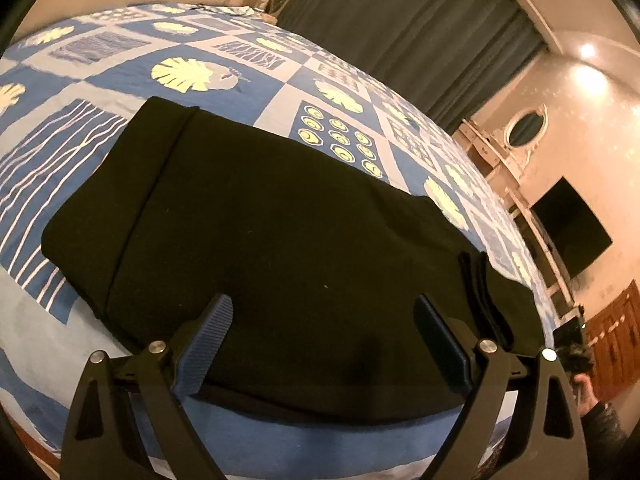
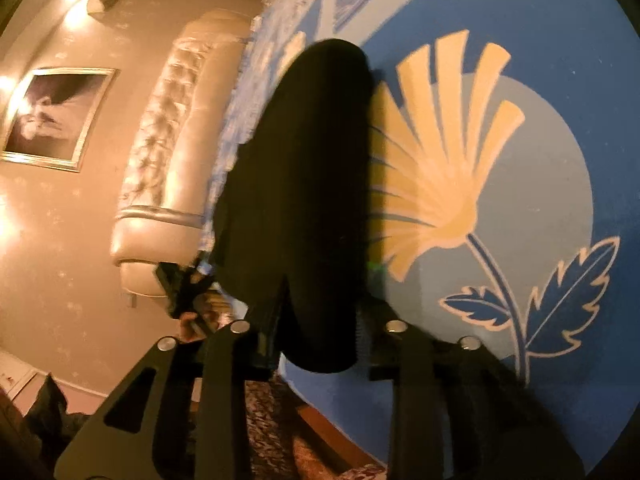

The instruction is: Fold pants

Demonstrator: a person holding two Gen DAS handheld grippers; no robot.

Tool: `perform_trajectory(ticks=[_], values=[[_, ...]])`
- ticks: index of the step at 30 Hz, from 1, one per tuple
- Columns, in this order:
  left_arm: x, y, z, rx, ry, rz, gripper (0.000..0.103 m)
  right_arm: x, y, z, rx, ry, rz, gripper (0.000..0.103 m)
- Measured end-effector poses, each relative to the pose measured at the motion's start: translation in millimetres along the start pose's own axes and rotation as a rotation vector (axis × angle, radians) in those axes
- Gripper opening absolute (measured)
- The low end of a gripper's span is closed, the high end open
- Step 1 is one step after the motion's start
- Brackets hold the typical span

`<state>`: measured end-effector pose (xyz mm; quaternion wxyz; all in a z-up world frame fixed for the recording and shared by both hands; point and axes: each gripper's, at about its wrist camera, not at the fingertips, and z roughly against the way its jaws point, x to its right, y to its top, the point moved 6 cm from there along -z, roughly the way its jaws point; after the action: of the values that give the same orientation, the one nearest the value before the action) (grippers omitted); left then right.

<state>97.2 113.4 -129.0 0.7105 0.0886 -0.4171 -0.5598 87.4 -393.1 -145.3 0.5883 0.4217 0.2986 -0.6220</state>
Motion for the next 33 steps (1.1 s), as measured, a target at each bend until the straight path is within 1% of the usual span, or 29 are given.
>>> perform_trajectory(ticks=[1, 3, 4, 5, 6, 7, 9, 11, 13, 14, 16, 18, 20, 23, 24, 26, 29, 31, 33], values=[[2, 1, 1, -0.013, 0.007, -0.023, 0.091, -2, 0, 1, 0.001, 0.013, 0.0, 0.04], [4, 4, 7, -0.02, 0.003, -0.028, 0.091, -9, 0, 8, 0.012, 0.055, 0.004, 0.061], [2, 9, 14, -0.013, -0.015, -0.008, 0.091, -9, -1, 12, 0.019, 0.067, 0.006, 0.064], [0, 14, 22, 0.001, -0.047, 0.013, 0.091, -11, -1, 15, 0.026, 0.071, 0.01, 0.068], [-4, 21, 31, 0.02, -0.084, 0.039, 0.091, -12, -2, 16, 0.023, 0.066, 0.016, 0.07], [-11, 30, 43, 0.052, -0.133, 0.081, 0.091, -13, -2, 17, 0.019, 0.055, 0.024, 0.071], [-27, 43, 60, 0.085, -0.191, 0.15, 0.091, -13, -2, 18, 0.016, 0.049, 0.03, 0.073], [-51, 53, 69, 0.074, -0.236, 0.242, 0.091, -14, -1, 18, 0.013, 0.047, 0.026, 0.073], [-69, 58, 68, 0.033, -0.258, 0.303, 0.091, -16, -1, 20, 0.005, 0.044, 0.028, 0.075], [-79, 60, 66, 0.016, -0.256, 0.317, 0.091, -17, -1, 22, 0.002, 0.04, 0.034, 0.077], [-97, 64, 61, 0.004, -0.227, 0.327, 0.091, -20, -2, 23, -0.001, 0.022, 0.042, 0.078], [-111, 66, 53, -0.015, -0.224, 0.355, 0.091, -20, -4, 27, 0.011, 0.003, 0.047, 0.081], [-122, 69, 46, -0.015, -0.206, 0.369, 0.091, -20, -4, 33, 0.028, 0.002, 0.042, 0.083], [-129, 68, 37, -0.032, -0.234, 0.381, 0.091, -16, -4, 39, 0.05, -0.003, 0.028, 0.083], [-129, 68, 34, -0.047, -0.249, 0.379, 0.091, -16, -4, 40, 0.052, -0.003, 0.025, 0.083], [-124, 67, 30, -0.084, -0.284, 0.345, 0.091, -13, -4, 41, 0.058, -0.005, 0.019, 0.083], [-115, 63, 22, -0.166, -0.322, 0.3, 0.091, -11, -3, 40, 0.058, -0.012, 0.016, 0.083], [-110, 62, 20, -0.19, -0.358, 0.289, 0.091, -13, -4, 40, 0.056, -0.017, 0.021, 0.083], [-111, 61, 16, -0.208, -0.356, 0.292, 0.091, -13, -4, 41, 0.057, -0.015, 0.021, 0.083]])
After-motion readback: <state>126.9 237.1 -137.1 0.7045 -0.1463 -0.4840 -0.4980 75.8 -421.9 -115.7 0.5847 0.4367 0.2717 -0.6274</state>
